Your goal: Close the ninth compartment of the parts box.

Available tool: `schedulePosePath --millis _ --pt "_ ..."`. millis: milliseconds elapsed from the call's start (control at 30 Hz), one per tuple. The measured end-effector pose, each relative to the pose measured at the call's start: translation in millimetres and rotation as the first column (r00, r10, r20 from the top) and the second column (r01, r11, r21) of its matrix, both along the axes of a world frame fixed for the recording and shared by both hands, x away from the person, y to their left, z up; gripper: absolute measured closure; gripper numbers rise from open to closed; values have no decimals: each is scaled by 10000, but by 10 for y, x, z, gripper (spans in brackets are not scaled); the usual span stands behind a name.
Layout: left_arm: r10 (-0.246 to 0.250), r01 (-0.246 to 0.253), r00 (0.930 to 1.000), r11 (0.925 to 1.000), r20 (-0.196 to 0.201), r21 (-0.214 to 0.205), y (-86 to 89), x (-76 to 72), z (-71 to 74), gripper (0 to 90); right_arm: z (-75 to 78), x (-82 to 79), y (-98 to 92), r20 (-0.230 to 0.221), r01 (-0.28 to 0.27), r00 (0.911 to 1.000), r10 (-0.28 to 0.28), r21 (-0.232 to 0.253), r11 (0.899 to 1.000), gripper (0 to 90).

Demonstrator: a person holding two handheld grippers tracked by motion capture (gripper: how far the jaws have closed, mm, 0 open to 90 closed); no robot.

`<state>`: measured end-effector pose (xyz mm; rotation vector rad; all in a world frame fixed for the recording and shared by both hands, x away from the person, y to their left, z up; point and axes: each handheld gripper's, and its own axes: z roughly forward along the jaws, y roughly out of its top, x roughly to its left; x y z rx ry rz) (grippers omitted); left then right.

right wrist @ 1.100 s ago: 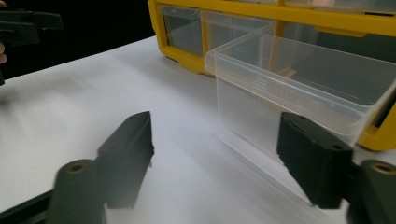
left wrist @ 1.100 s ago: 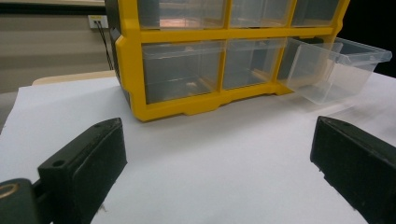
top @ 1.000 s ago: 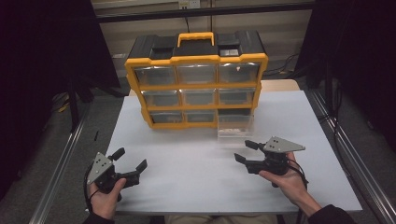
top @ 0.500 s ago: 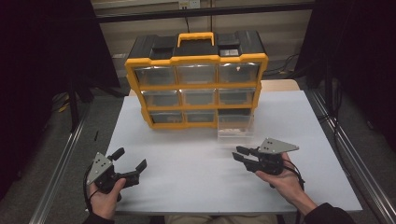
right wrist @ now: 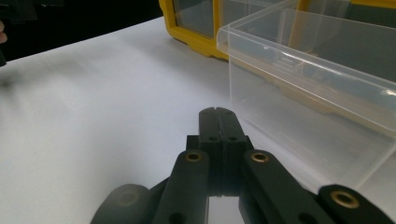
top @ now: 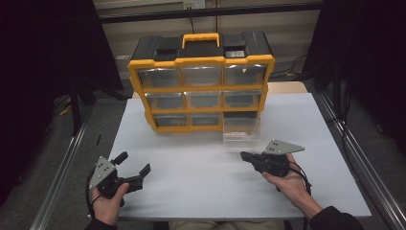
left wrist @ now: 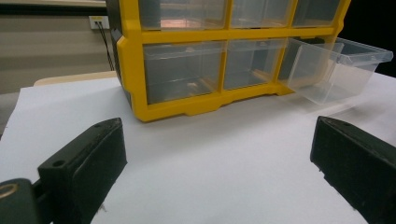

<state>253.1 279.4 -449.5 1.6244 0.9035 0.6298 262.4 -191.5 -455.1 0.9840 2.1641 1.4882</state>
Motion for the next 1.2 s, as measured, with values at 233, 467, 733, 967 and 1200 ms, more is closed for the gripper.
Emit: schedulePosePath --millis 233,467,733,967,1200 --pt "5 -5 10000 10000 -11 -33 -3 1 -2 34 -18 71 44 49 11 10000 -10 -151 9999 900" --pt "46 -46 10000 10000 -25 -24 5 4 -3 34 -26 146 87 284 51 9996 -43 -272 9996 900" --pt "-5 4 10000 10000 -54 -53 2 5 -4 33 -48 211 84 416 201 9990 -186 -366 9991 900" --pt "20 -20 10000 10000 -50 -25 1 5 -4 34 -60 257 73 551 377 9979 -355 -403 9985 900" --pt "3 -3 10000 10000 -39 -31 1 4 -4 34 -69 307 84 448 394 9983 -377 -376 9985 900"
